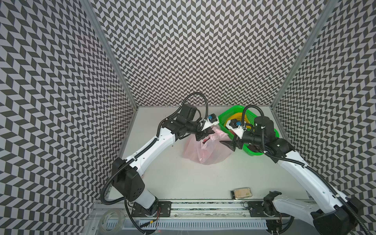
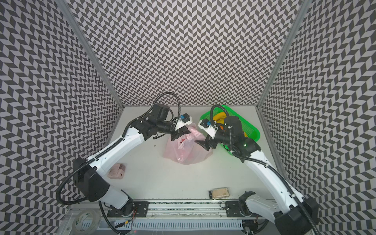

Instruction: Place the fake fruits into the plastic bag and tie a complex knot

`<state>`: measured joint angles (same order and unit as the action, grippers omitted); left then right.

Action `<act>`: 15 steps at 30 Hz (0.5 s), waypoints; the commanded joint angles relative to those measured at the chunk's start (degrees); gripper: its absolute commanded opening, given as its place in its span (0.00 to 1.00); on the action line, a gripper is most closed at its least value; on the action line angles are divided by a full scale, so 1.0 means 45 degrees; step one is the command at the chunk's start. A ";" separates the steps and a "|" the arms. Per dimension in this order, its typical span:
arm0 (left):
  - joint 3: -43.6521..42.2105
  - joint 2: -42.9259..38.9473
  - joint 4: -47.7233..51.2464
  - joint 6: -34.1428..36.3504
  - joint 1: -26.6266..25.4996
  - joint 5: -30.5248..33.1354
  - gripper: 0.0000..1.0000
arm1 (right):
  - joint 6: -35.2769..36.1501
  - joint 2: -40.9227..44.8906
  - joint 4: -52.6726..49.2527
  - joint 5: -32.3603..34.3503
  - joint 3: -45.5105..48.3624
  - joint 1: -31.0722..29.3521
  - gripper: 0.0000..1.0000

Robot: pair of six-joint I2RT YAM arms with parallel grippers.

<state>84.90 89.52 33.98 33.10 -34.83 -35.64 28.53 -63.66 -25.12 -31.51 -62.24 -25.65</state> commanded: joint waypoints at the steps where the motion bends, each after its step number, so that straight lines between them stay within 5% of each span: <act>1: -0.0186 -0.0382 -0.0382 -0.0013 0.0030 -0.0135 0.00 | 0.0338 0.0259 -0.0751 -0.0048 -0.0594 -0.0011 0.99; 15: -0.0310 -0.0497 -0.0461 0.0024 -0.0006 0.0146 0.00 | -0.0770 -0.1874 0.0106 0.0316 -0.1594 -0.0587 0.79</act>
<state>84.05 89.45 32.95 32.91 -34.83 -35.31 25.08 -71.09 -26.74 -30.65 -68.18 -27.62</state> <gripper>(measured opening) 0.049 0.808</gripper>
